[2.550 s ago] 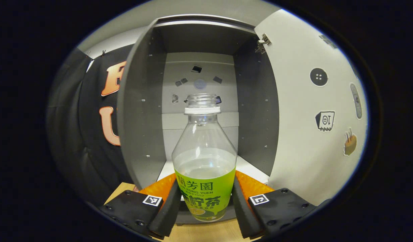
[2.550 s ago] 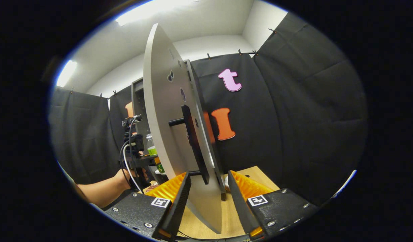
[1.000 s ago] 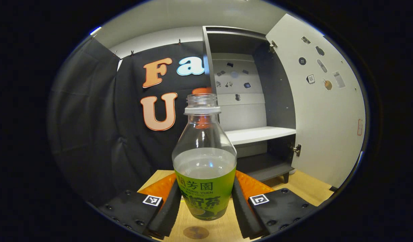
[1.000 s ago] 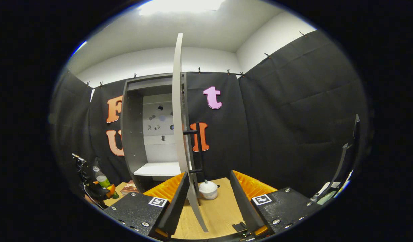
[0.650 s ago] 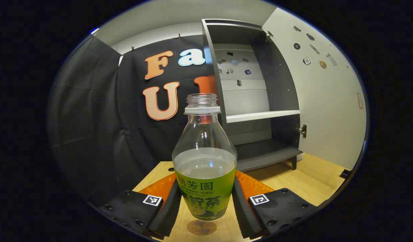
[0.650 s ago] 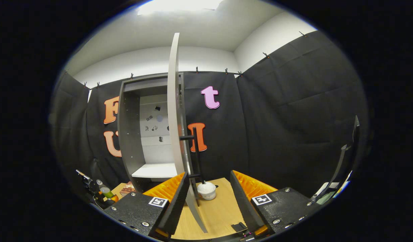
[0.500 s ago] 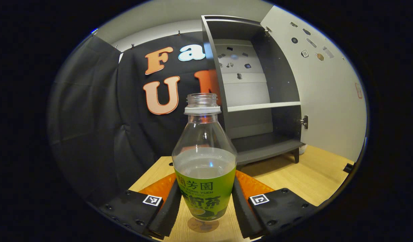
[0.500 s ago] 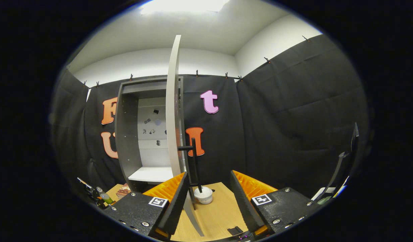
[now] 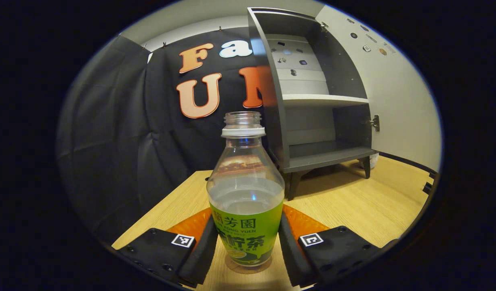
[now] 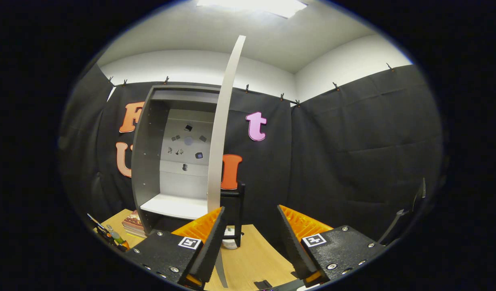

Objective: Open the cabinet door with the right hand, grasp the bottle in the cabinet with the left hand and place it on the coaster, then close the cabinet door with the right hand.

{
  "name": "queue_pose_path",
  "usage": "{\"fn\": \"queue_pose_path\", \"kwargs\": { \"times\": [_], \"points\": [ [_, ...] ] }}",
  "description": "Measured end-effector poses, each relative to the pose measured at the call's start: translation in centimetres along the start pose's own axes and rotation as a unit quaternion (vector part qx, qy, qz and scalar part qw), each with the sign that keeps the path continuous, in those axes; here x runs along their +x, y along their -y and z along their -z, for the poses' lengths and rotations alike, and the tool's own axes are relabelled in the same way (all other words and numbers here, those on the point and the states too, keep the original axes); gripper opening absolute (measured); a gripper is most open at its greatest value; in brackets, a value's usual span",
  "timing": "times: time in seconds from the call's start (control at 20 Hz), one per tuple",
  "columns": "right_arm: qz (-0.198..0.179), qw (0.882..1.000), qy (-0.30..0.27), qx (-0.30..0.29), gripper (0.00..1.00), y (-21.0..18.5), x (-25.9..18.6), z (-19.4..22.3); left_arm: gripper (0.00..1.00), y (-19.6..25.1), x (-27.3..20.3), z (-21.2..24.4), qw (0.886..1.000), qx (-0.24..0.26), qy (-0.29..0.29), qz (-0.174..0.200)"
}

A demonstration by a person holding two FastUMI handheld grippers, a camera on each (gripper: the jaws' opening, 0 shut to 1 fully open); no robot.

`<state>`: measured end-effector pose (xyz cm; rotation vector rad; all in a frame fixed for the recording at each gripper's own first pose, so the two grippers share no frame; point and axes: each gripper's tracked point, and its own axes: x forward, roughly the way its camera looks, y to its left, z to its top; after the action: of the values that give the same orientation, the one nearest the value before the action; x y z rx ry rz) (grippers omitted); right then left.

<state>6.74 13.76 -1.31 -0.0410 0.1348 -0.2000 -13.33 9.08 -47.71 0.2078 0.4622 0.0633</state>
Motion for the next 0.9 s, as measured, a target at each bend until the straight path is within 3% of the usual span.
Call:
{"fn": "queue_pose_path", "kwargs": {
  "times": [0.5,0.9],
  "points": [
    [0.007,1.0,-0.007,0.007,0.77,1.3,0.7,0.0,0.82,-0.7,0.5,4.6,0.998,-0.021,-0.053,-0.019],
    [-0.023,0.999,0.004,0.023,0.78,3.6,1.9,0.5,0.9,-1.6,-1.0,2.5,0.998,-0.02,-0.047,-0.046]
  ]
}}
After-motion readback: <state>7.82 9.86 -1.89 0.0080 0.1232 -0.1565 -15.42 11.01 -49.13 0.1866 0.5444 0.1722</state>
